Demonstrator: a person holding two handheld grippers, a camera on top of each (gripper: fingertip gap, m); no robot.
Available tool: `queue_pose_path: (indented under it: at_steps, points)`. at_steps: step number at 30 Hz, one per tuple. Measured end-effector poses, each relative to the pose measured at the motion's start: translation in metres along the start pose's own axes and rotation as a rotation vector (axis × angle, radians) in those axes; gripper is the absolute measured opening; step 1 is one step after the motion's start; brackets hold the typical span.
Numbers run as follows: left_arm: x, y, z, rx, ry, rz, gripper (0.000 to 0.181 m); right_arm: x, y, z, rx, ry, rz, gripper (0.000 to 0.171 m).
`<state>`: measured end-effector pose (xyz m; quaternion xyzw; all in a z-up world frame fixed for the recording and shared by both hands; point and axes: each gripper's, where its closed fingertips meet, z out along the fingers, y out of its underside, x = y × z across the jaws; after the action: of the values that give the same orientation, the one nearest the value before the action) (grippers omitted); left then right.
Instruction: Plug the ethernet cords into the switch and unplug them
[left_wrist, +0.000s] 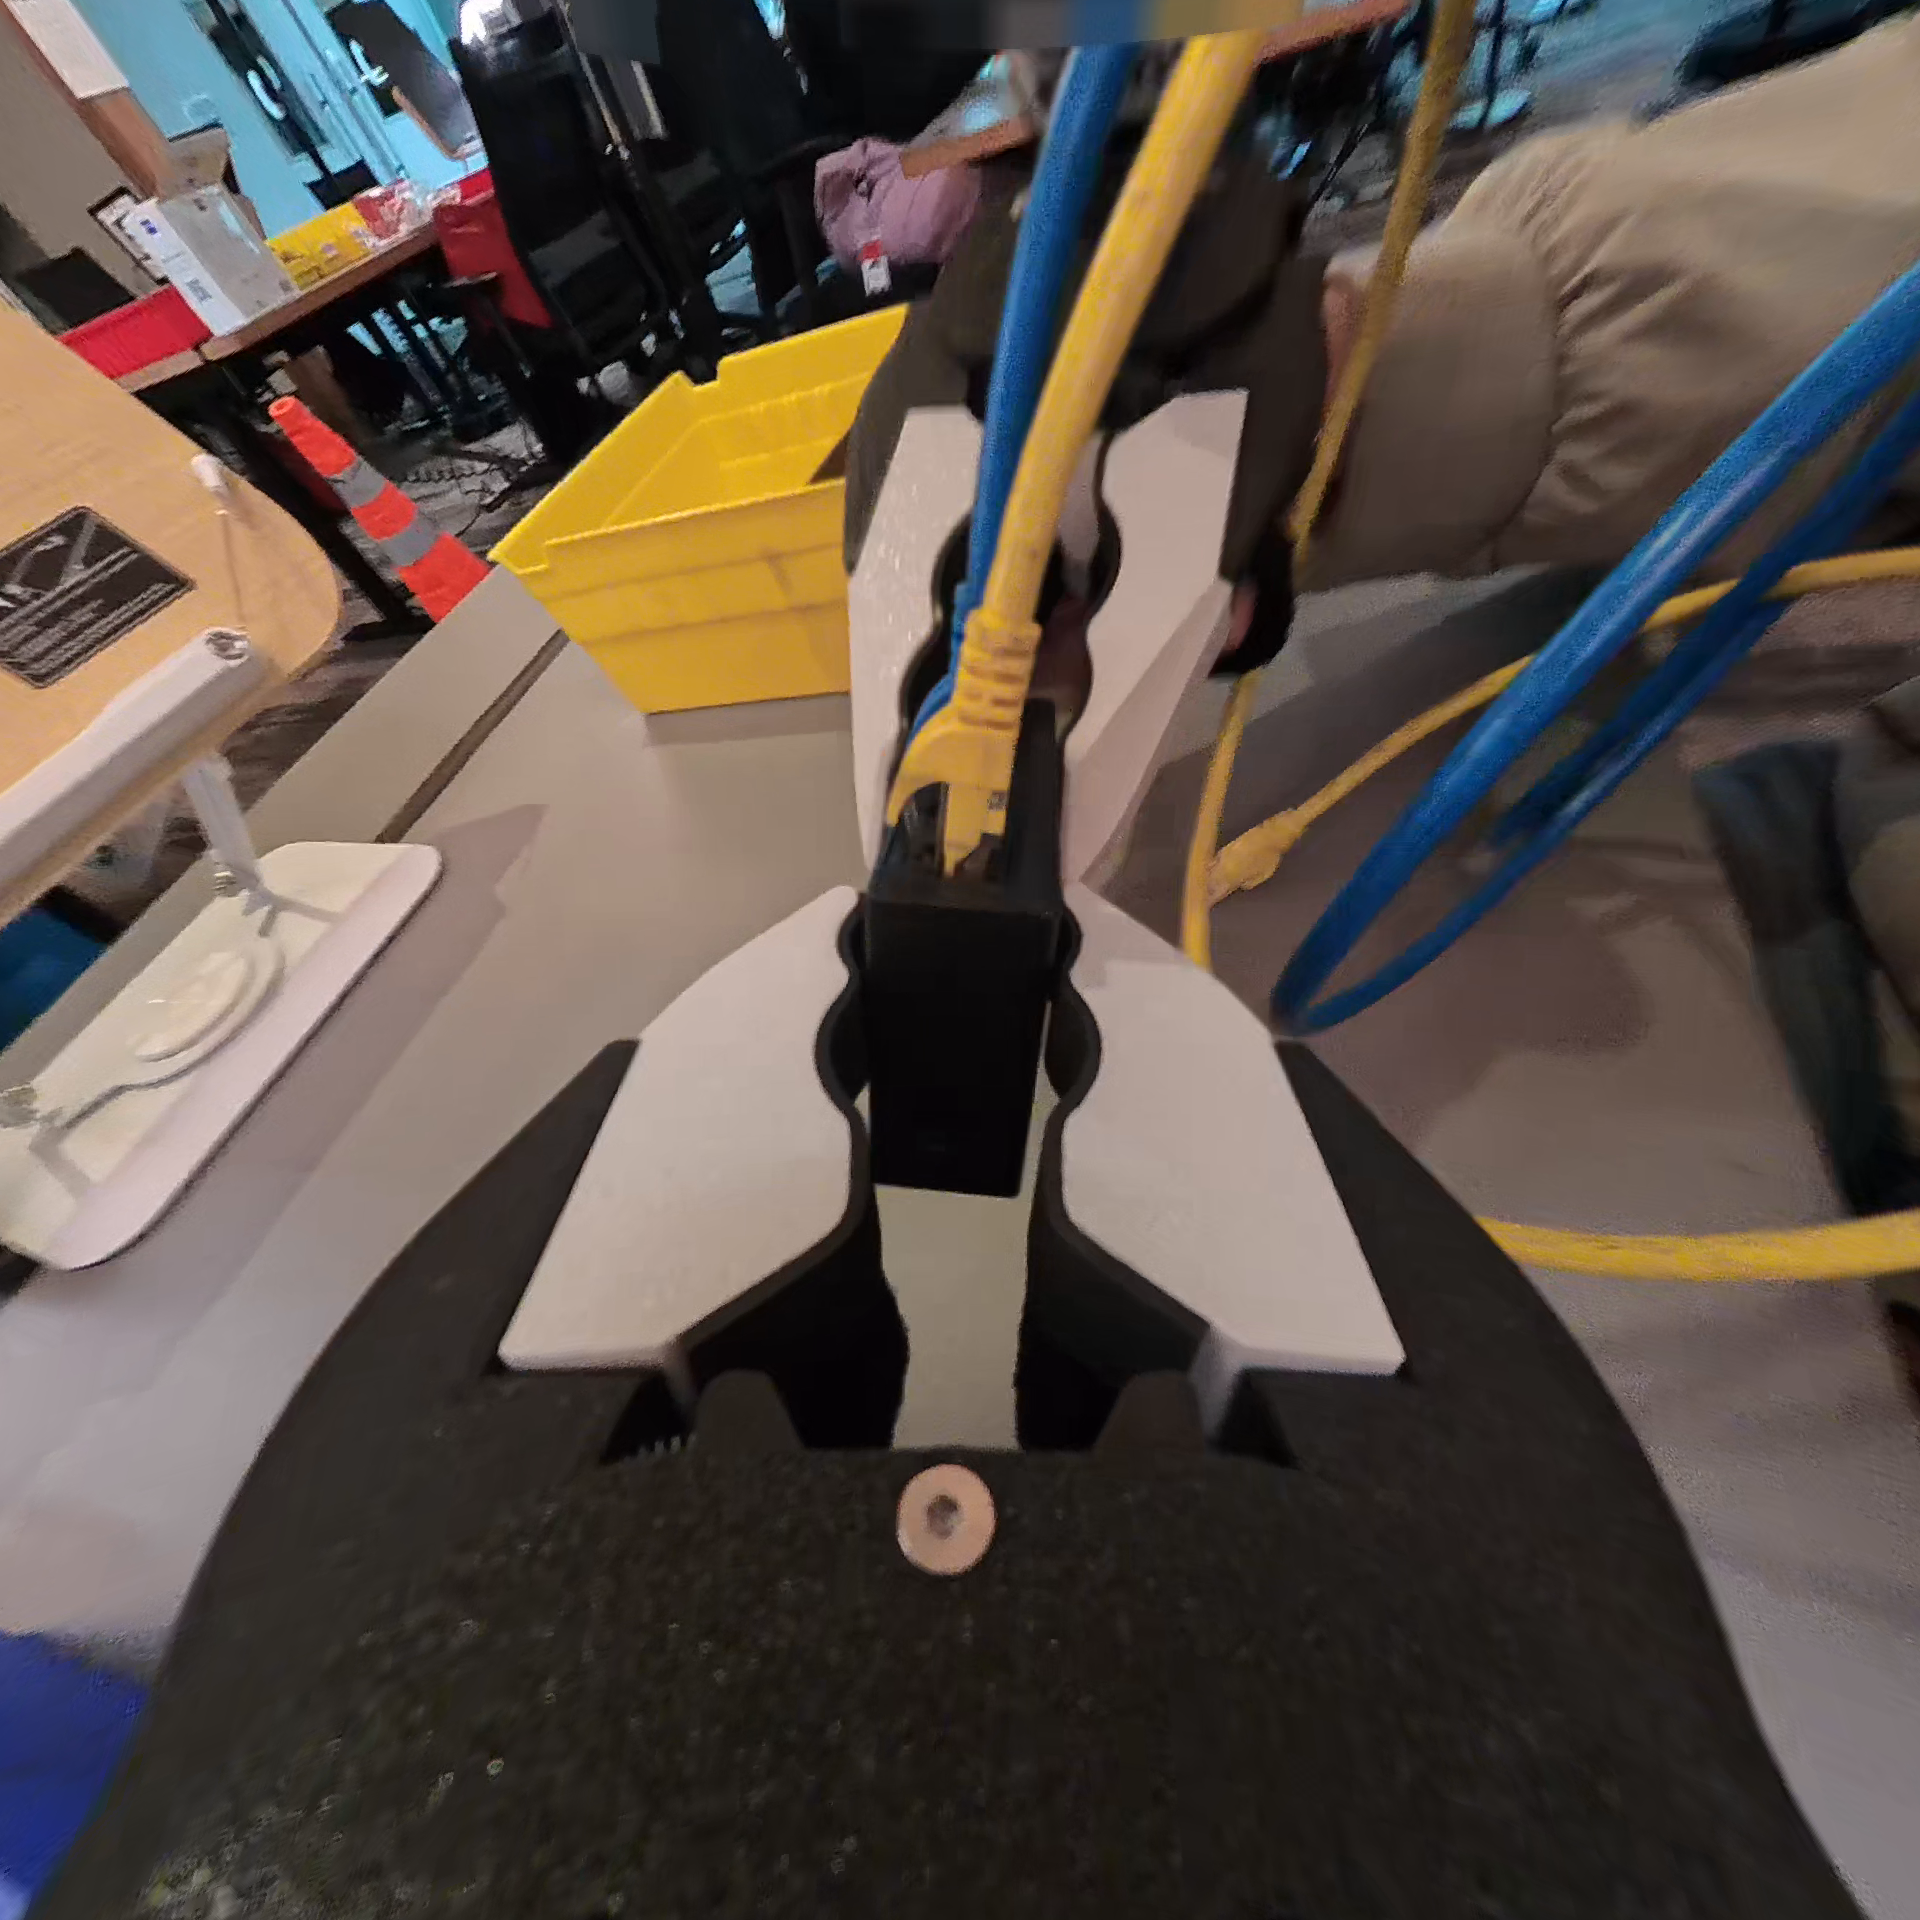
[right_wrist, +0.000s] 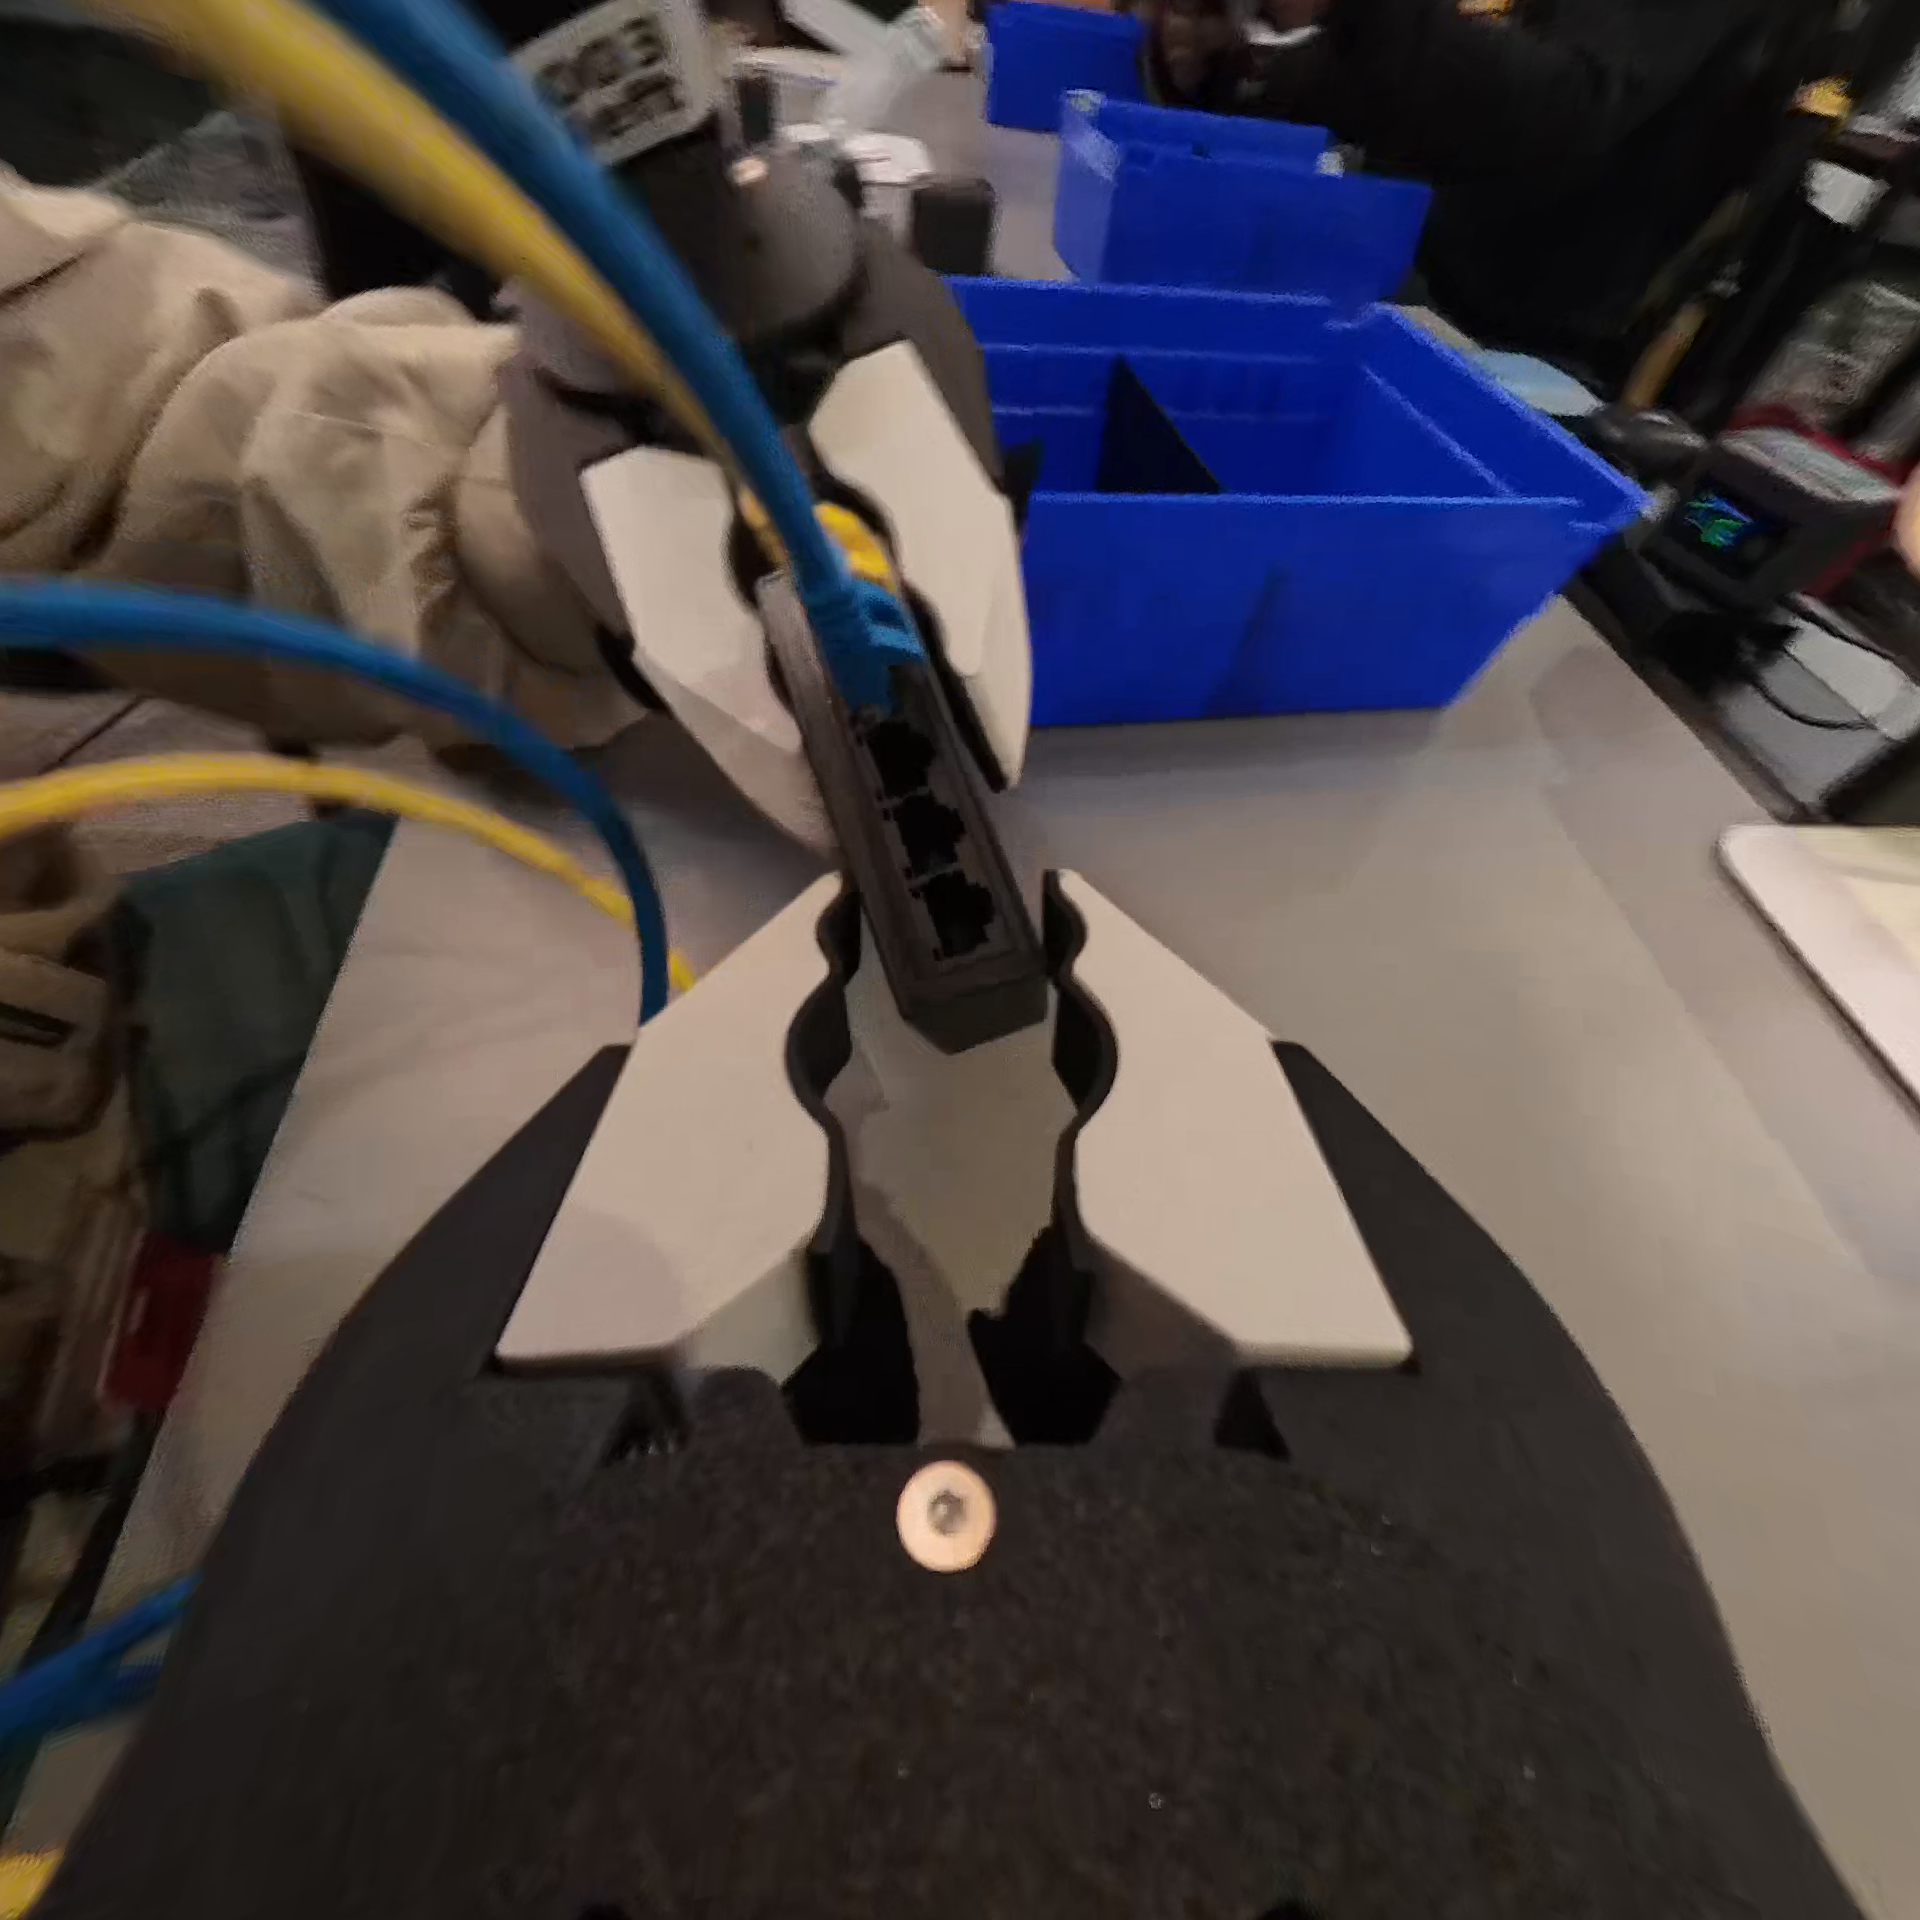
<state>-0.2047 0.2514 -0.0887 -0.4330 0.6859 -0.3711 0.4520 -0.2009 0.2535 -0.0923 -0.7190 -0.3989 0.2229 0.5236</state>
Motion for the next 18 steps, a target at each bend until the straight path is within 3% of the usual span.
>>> queue_pose_path:
  at_steps: [3, 7, 10, 12, 14, 18]
  points:
    - [-0.034, -0.002, -0.005, -0.033, -0.18, 0.074, 0.029, 0.037, -0.029, -0.029, 0.053, 0.174, 0.056, 0.037]
    - [-0.042, -0.01, 0.003, -0.096, -0.334, 0.185, 0.029, 0.072, -0.095, -0.094, 0.147, 0.383, -0.023, 0.038]
    - [-0.063, -0.005, 0.006, -0.267, -0.492, 0.277, 0.029, 0.077, -0.139, -0.134, 0.158, 0.462, -0.073, 0.037]
    - [-0.081, -0.007, 0.005, -0.335, -0.56, 0.309, 0.029, 0.061, -0.153, -0.139, 0.111, 0.43, -0.124, 0.042]
    - [-0.091, -0.005, 0.008, -0.382, -0.603, 0.374, 0.029, 0.041, -0.138, -0.116, -0.031, 0.37, -0.185, 0.046]
    - [-0.083, 0.02, 0.022, -0.433, -0.598, 0.439, 0.029, 0.033, -0.054, -0.057, -0.373, 0.384, -0.532, 0.046]
